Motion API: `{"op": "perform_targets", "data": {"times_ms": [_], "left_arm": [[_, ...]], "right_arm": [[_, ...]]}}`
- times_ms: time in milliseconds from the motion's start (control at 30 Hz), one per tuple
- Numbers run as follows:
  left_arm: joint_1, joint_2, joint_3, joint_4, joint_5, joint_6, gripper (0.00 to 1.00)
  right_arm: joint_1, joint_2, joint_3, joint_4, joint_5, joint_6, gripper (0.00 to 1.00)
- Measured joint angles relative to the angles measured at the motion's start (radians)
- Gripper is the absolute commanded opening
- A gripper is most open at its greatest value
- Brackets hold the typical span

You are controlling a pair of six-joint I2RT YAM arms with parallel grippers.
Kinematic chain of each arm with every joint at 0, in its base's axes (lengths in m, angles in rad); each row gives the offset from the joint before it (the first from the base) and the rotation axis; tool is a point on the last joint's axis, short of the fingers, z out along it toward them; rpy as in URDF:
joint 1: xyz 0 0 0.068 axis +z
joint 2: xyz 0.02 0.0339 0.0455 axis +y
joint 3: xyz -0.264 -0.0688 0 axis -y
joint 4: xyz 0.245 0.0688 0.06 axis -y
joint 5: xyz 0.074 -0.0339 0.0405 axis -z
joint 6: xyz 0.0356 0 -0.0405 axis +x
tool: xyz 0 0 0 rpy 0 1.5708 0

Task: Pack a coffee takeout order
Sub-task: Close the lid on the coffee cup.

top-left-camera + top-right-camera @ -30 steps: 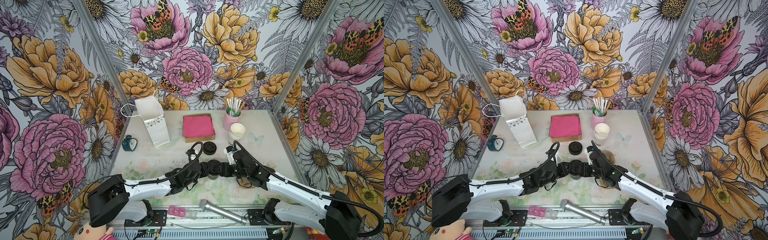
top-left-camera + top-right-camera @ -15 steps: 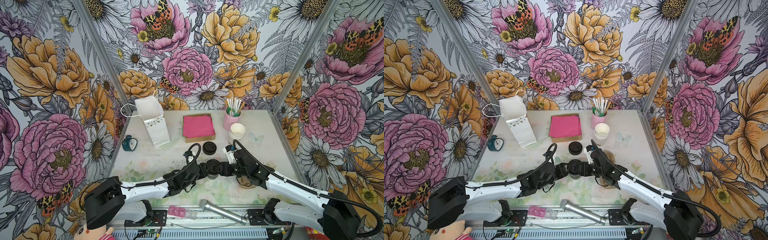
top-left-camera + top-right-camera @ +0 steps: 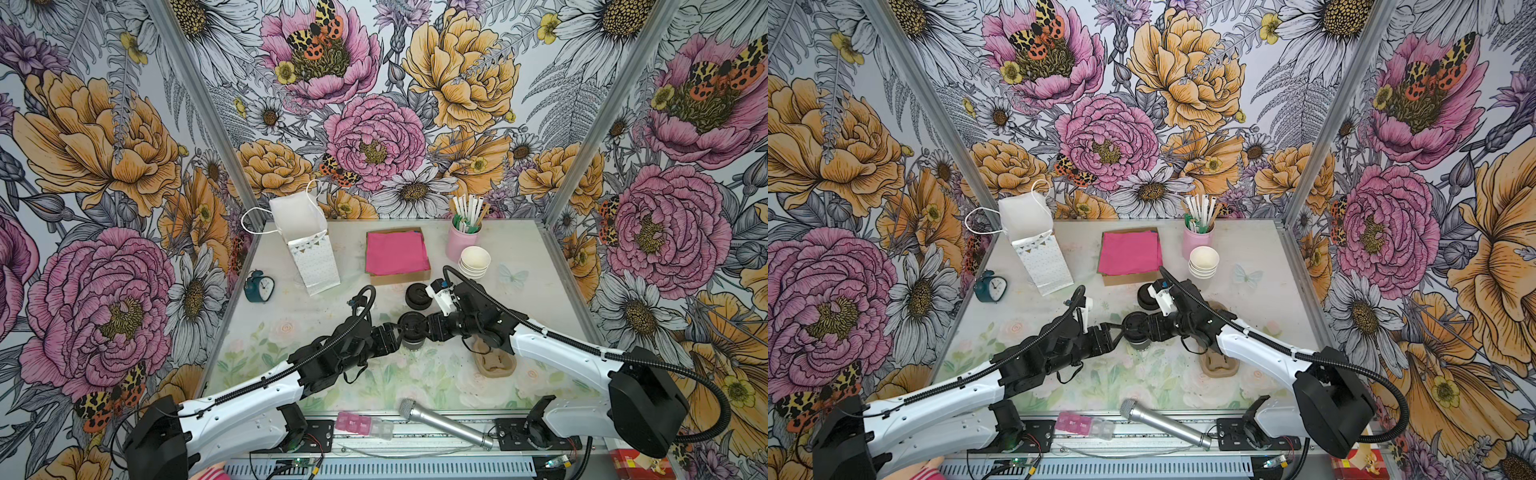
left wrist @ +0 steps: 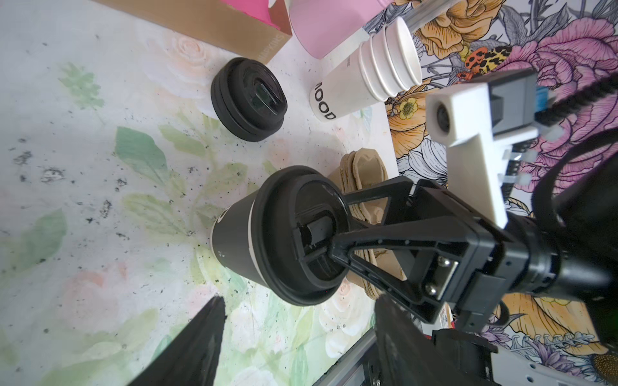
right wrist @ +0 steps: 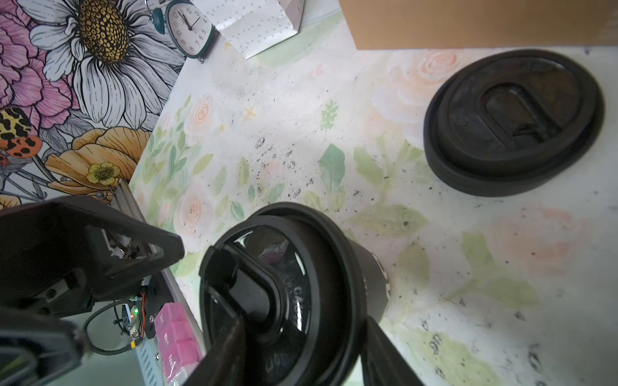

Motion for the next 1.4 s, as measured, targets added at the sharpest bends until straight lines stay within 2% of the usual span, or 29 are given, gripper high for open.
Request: {"op": "perform_targets", "data": {"times_ms": [167, 333, 567, 867, 1033, 1167, 1300, 1400], "left_arm": [[0.105, -0.034, 0.000, -0.044, 0.079, 0.048, 0.73], [0.179, -0.008, 0.002, -0.072, 0.165, 0.095, 0.73], [0.252, 0.092, 0.029, -0.092, 0.238, 0.150, 0.71], [0.293, 0.223, 0.098, -0.084, 0.267, 0.189, 0.66], [0.293, 0.271, 0.122, -0.056, 0.272, 0.197, 0.63], [0.292, 0.280, 0.123, -0.041, 0.271, 0.197, 0.62], [0.290, 0.274, 0.117, -0.037, 0.267, 0.187, 0.61], [0.283, 0.260, 0.106, -0.033, 0.258, 0.174, 0.61]], "right_arm": [[-0.001, 0.089, 0.081, -0.017, -0.065, -0.111, 0.56], [-0.001, 0.190, 0.166, -0.022, -0.150, -0.201, 0.59], [-0.014, 0.302, 0.270, -0.058, -0.268, -0.278, 0.65], [-0.070, 0.340, 0.328, -0.124, -0.290, -0.312, 0.68], [-0.098, 0.337, 0.337, -0.159, -0.270, -0.293, 0.71], [-0.099, 0.315, 0.345, -0.186, -0.208, -0.241, 0.75], [-0.099, 0.241, 0.335, -0.206, -0.117, -0.130, 0.77], [-0.091, 0.117, 0.270, -0.181, -0.047, -0.007, 0.79]]}}
